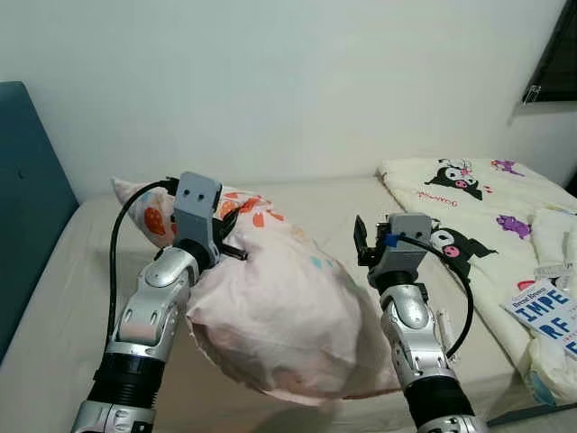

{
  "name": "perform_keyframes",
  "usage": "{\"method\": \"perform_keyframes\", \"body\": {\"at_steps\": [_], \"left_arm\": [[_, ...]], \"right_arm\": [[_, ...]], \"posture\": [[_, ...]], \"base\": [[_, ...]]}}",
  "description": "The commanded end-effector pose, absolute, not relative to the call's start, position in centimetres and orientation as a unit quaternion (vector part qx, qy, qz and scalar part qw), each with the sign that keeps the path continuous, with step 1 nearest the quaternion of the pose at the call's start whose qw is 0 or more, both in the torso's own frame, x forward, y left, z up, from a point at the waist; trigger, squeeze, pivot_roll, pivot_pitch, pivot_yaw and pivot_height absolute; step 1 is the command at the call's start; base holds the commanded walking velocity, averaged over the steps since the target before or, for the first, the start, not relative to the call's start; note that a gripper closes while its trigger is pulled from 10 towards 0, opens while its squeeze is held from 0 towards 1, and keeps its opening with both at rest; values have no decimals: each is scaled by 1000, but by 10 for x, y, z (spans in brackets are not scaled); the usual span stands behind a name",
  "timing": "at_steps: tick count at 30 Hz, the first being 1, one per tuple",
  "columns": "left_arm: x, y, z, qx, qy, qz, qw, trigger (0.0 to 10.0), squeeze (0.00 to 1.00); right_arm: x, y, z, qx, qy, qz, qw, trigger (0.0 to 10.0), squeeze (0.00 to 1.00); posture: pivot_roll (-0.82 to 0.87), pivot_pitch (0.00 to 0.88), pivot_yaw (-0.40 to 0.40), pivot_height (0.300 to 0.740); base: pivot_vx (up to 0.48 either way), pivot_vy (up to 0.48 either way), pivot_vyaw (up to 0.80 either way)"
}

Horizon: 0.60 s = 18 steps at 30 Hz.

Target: Clean up the room

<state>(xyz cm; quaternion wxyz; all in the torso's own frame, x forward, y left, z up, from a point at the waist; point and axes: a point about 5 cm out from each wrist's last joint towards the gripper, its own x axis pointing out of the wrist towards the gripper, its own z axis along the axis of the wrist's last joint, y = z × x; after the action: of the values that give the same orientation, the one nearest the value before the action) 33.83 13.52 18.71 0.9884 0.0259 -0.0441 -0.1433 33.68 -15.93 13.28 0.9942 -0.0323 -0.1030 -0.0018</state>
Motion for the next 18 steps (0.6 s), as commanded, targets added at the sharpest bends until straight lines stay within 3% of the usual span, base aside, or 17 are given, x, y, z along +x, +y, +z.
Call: {"method": "perform_keyframes", "body": {"at_steps": [1, 5, 18], "left_arm": [[338, 134, 209, 27, -90, -139, 986, 10000, 0], [340, 137, 208, 6, -80, -114, 990, 10000, 0], [341, 139, 211, 21, -87, -118, 989, 10000, 0]], "right_arm": [[337, -160, 132, -41, -99, -2, 994, 10000, 0], [339, -162, 132, -38, -93, -11, 995, 10000, 0], [340, -163, 131, -17, -91, -11, 996, 10000, 0]], "posture": [[21, 0, -58, 740], [22, 0, -61, 740], [24, 0, -65, 740]], "base": [[0, -480, 800], [0, -187, 800], [0, 0, 0]]}}
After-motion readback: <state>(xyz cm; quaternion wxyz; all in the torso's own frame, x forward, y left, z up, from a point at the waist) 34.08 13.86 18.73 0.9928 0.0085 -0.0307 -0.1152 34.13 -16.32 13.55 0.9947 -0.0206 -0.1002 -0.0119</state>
